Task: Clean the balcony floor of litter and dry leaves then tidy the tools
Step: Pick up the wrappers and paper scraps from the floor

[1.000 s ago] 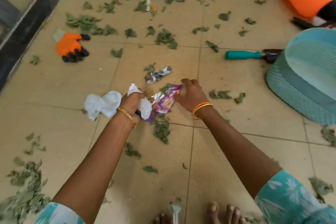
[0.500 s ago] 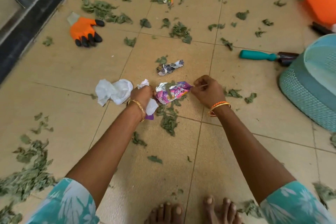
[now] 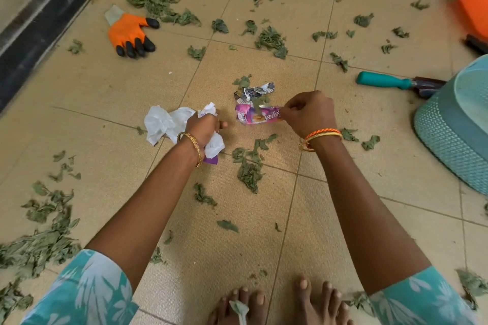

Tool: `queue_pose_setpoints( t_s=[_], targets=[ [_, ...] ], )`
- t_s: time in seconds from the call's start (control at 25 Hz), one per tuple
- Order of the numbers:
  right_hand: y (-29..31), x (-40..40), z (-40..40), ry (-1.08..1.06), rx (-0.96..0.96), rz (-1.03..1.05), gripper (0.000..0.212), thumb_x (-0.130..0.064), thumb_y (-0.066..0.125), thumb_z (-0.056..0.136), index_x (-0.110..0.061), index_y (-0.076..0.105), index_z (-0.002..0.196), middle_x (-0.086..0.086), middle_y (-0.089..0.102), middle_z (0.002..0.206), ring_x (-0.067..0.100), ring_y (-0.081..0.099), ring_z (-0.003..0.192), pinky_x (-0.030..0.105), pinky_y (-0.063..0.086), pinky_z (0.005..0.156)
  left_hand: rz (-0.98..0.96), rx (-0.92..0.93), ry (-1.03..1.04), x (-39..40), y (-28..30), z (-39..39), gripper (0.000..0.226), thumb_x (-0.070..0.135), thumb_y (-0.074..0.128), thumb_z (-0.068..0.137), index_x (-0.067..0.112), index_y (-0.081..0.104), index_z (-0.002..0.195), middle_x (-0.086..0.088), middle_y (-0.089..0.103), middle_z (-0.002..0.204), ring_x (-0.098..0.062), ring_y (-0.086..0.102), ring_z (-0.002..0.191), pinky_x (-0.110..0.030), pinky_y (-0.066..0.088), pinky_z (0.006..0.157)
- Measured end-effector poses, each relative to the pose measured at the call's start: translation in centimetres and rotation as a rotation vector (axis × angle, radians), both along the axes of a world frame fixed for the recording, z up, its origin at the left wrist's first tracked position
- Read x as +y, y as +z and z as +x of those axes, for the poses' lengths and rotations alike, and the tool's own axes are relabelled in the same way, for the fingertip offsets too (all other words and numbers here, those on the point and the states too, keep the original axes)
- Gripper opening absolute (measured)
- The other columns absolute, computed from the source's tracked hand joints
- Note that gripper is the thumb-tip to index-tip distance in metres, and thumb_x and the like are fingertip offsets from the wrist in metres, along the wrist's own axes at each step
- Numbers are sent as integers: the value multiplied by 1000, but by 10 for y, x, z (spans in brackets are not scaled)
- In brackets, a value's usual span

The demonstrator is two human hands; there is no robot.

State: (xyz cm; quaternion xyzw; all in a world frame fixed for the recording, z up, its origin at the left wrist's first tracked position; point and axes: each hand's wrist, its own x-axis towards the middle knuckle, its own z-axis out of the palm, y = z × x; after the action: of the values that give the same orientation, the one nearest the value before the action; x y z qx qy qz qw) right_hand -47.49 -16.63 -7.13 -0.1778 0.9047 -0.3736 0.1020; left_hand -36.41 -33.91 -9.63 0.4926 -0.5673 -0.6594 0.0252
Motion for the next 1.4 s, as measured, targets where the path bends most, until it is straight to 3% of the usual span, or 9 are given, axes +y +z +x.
queue_pose_setpoints(
  t_s=[0.24,0.6,0.72,0.88,0.96,1.04,1.12,1.28,1.4],
  targets=[
    [33,7,-17,-2,-526,34,20,-12,67,80,7,70,85,7,56,59,15,49,51,32,51,66,71,16,-82,13,9,-3,33,-10,32,79,12,58,79,0,56,61,-8,46,56,-22,31,49],
    [1,-16,-4,-106,-756,-565,14,-1,62,84,-1,65,70,-3,49,41,10,46,44,19,51,50,243,76,-485,39,30,0,32,33,69,84,15,64,111,-2,70,94,-14,68,82,-27,55,79],
    [-14,-36,-19,-20,-492,-510,7,-1,62,83,-2,68,83,4,61,62,10,56,55,24,53,56,140,74,-326,27,15,-1,22,21,83,57,22,73,76,6,70,82,-13,62,81,-27,47,82],
    [-49,-65,-53,309,35,96,37,-12,67,79,-14,65,115,15,60,116,28,55,105,33,43,92,69,20,-174,8,8,10,45,39,85,53,22,68,91,11,70,85,-9,61,85,-24,47,80],
    [-66,-77,-52,435,148,284,36,-10,62,83,-15,64,119,19,56,118,36,48,111,34,39,92,27,-24,-123,5,5,16,42,44,82,57,22,69,90,8,69,84,-8,62,81,-25,49,79],
    [-71,-79,-47,404,205,267,31,-2,54,86,-11,68,112,21,59,112,37,50,107,36,43,87,49,-2,-27,8,6,21,12,20,73,74,17,62,72,7,60,56,-12,56,57,-23,49,62],
    [-65,-74,-42,301,193,151,30,4,53,84,-8,71,105,20,65,108,35,58,100,30,46,84,117,24,36,10,6,27,20,-3,58,80,10,55,66,1,57,49,-14,54,44,-21,50,48],
    [-37,-51,-4,122,-206,-250,13,0,61,85,-4,69,94,14,66,98,23,68,77,30,55,71,346,211,76,11,8,36,30,-16,37,83,-1,56,100,-12,66,92,-22,71,63,-34,59,55],
    [-22,-41,35,194,-601,-396,14,2,70,78,-10,63,77,9,62,73,13,62,53,31,58,54,449,260,36,13,11,49,30,-12,37,86,-1,64,88,-11,70,87,-27,69,67,-50,55,71]
  ],
)
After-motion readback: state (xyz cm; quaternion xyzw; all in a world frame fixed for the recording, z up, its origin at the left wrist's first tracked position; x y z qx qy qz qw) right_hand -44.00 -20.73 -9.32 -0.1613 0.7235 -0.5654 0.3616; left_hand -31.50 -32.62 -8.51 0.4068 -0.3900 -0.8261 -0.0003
